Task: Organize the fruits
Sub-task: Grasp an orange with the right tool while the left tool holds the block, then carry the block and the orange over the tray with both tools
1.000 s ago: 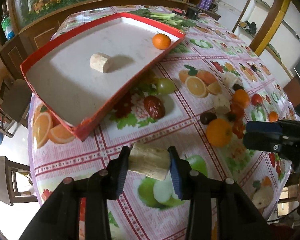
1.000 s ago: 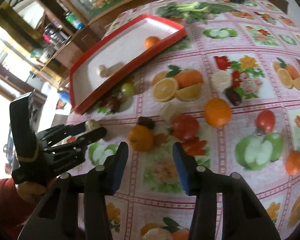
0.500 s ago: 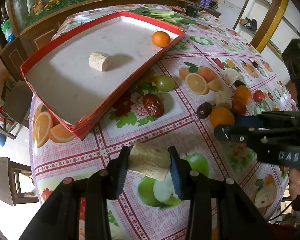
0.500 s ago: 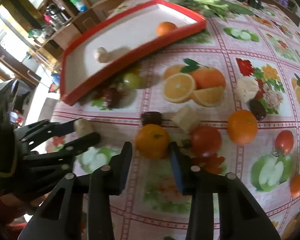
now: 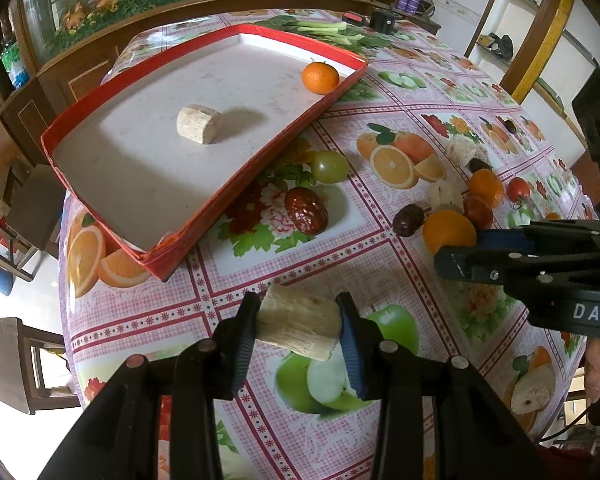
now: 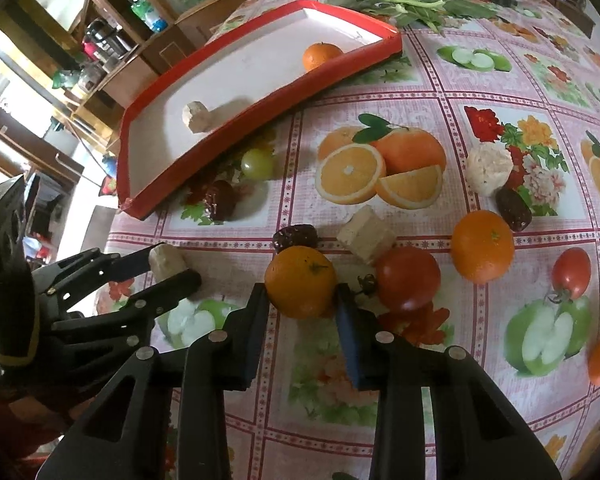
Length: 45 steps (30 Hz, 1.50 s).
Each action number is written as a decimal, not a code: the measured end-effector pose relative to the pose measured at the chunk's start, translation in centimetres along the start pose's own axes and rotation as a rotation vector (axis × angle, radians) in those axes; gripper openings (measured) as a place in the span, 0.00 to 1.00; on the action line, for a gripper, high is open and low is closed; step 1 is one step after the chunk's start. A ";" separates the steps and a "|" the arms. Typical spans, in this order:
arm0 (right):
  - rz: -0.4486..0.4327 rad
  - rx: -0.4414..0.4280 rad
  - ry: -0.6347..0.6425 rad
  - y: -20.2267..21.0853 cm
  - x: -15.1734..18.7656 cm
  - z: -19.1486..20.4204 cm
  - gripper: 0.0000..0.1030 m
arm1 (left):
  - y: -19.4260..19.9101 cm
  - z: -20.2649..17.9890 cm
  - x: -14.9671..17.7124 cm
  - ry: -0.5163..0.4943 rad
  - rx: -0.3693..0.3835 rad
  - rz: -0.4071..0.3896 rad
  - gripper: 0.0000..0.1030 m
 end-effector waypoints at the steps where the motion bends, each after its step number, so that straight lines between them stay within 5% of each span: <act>1: -0.002 0.000 0.002 0.1 0.1 0.0 0.31 | 0.0 0.0 0.0 0.001 0.000 -0.002 0.40; 21: -0.084 -0.027 0.020 3.8 -1.9 1.2 0.31 | 4.9 1.9 -2.5 0.108 0.100 -0.124 0.39; 45: -0.159 0.005 0.107 2.6 -9.5 4.4 0.31 | 3.2 7.4 -7.7 0.234 -0.001 -0.128 0.39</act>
Point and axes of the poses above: each gripper's, at about its wrist camera, not at the fingertips, and y roughly against the way its jaws point, z to its left, x to its underside, the point moved 1 cm from there along -y, roughly the way its jaws point, and after that the axes turned 3 degrees about -x, right-handed, at the moved point
